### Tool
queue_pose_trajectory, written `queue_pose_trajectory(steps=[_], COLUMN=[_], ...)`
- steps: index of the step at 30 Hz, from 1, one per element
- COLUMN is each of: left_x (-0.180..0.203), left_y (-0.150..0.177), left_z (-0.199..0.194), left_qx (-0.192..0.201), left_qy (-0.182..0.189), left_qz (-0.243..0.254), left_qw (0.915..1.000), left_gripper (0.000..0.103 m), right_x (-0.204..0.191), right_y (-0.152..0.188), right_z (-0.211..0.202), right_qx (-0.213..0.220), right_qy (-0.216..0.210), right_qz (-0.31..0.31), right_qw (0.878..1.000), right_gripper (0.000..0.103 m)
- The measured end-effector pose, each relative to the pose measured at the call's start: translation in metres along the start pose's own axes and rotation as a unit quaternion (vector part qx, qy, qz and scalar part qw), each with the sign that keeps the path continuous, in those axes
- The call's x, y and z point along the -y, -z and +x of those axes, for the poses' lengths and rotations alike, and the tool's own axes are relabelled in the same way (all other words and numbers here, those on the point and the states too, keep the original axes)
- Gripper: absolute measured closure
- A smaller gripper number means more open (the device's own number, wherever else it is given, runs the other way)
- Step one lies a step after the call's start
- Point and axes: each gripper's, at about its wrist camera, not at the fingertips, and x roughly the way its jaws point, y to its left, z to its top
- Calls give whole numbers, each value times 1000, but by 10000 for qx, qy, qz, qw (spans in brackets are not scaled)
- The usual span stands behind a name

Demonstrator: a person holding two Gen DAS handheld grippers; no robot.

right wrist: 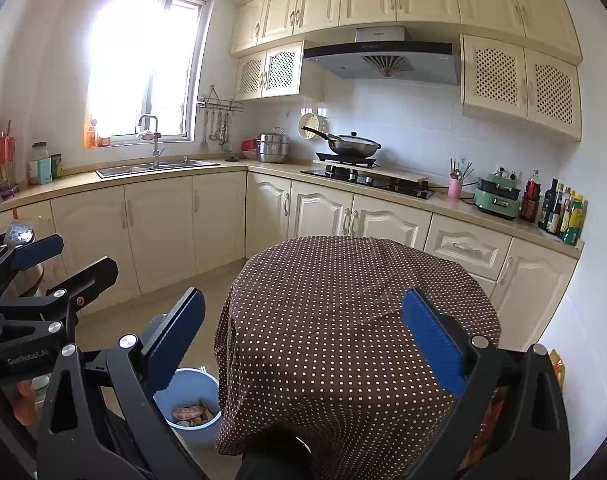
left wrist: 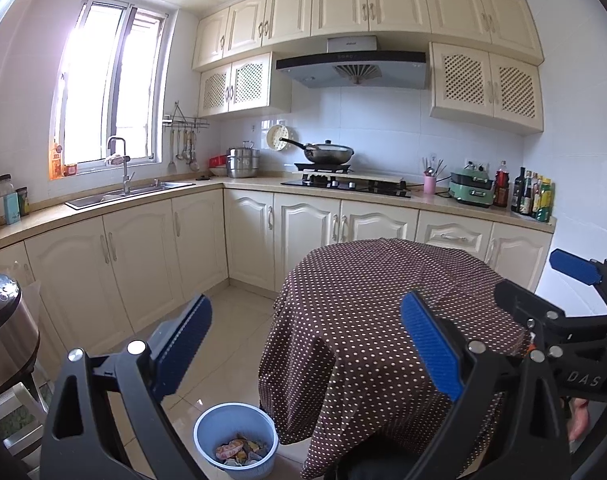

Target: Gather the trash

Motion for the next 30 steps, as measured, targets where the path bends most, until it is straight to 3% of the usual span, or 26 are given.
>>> queue_pose_trajectory(steps=[18, 30], left_x=[17, 50], left_y=[1, -3], left_z=[98, 148], left_qx=[-742, -979], left_qy=[-650, -740], left_qz=[200, 443], left_qw=[9949, 9914], left_gripper=[9, 9], right_x=[42, 84], right_y=[3, 2], right_z=[96, 141], right_qx=[-519, -627], right_qy=[-411, -474], right_qz=[299, 399], right_qw=[9974, 9961], right_gripper=[7, 7])
